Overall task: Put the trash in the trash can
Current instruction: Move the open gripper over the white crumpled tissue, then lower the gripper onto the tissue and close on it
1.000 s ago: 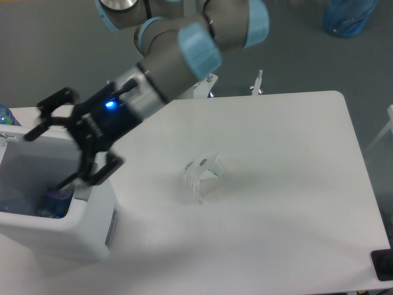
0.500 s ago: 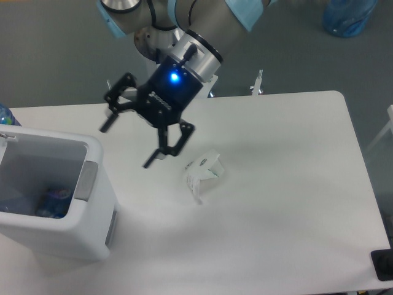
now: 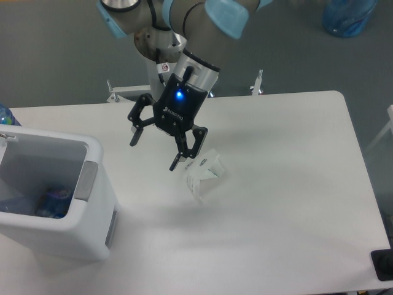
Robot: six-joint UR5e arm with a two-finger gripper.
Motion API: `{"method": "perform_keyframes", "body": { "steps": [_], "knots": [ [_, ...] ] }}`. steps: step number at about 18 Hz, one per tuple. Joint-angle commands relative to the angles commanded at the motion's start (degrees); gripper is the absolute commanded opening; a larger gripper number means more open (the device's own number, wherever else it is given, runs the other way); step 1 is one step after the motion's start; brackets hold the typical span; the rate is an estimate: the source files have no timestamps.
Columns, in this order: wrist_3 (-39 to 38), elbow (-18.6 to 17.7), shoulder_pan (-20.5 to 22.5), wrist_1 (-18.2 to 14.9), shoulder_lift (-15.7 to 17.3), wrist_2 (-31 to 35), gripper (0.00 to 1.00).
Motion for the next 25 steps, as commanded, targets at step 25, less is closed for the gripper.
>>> {"method": "perform_keyframes", "body": {
  "steps": [25],
  "knots": [
    [6.9,-0.3,-4.0,0.5,-11.2,32.0,1.00]
  ]
}}
